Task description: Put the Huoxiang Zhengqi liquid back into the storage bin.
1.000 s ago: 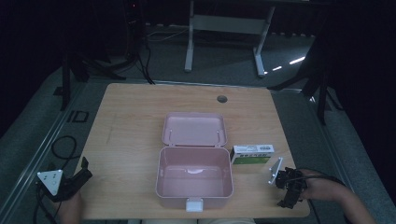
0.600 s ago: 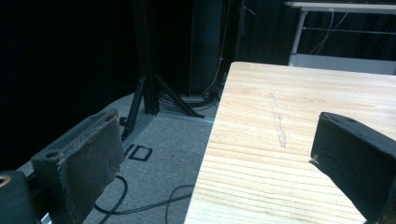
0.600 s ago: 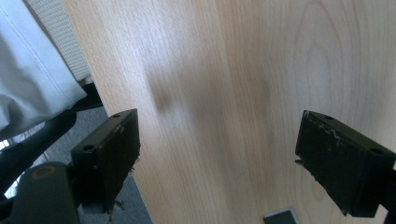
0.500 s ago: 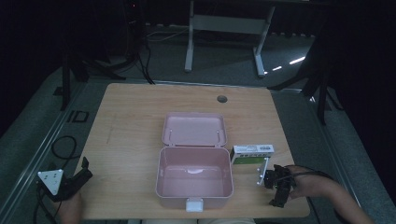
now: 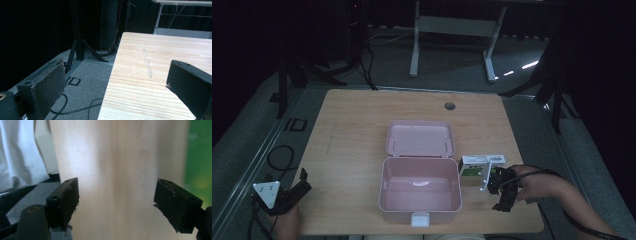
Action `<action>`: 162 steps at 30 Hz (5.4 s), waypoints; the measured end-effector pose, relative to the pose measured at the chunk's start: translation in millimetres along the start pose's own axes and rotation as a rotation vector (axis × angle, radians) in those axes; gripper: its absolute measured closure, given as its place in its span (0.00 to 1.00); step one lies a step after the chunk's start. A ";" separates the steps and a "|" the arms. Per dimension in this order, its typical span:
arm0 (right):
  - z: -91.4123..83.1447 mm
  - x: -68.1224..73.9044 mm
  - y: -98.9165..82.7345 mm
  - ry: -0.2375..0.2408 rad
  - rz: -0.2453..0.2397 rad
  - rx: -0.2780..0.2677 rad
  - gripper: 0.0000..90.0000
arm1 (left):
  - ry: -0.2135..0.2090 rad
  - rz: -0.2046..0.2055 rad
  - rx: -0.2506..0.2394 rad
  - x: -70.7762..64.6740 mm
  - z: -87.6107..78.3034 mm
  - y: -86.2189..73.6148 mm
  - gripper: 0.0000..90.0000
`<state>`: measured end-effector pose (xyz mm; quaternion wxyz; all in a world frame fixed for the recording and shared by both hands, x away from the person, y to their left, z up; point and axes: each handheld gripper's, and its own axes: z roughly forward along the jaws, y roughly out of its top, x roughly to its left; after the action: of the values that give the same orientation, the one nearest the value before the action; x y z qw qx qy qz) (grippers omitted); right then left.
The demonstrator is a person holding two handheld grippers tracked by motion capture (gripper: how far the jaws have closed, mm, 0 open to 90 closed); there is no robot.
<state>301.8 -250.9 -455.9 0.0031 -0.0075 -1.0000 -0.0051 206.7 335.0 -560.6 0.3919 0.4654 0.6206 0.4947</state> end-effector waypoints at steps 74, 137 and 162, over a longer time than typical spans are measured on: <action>2.4 -105.9 17.0 0.017 0.032 0.094 0.68 | -0.014 0.023 0.034 -1.6 3.1 0.3 0.03; -61.2 25.6 -13.1 0.003 0.035 0.064 0.69 | -0.021 0.015 0.006 -0.7 0.5 0.0 0.03; -140.1 21.3 6.2 -0.064 0.066 0.053 0.69 | -0.018 0.010 0.013 0.1 0.5 0.1 0.03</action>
<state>281.5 -245.9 -315.6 -0.0284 -0.0406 -0.9985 0.0216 207.2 335.2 -560.6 0.3918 0.4755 0.6180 0.4883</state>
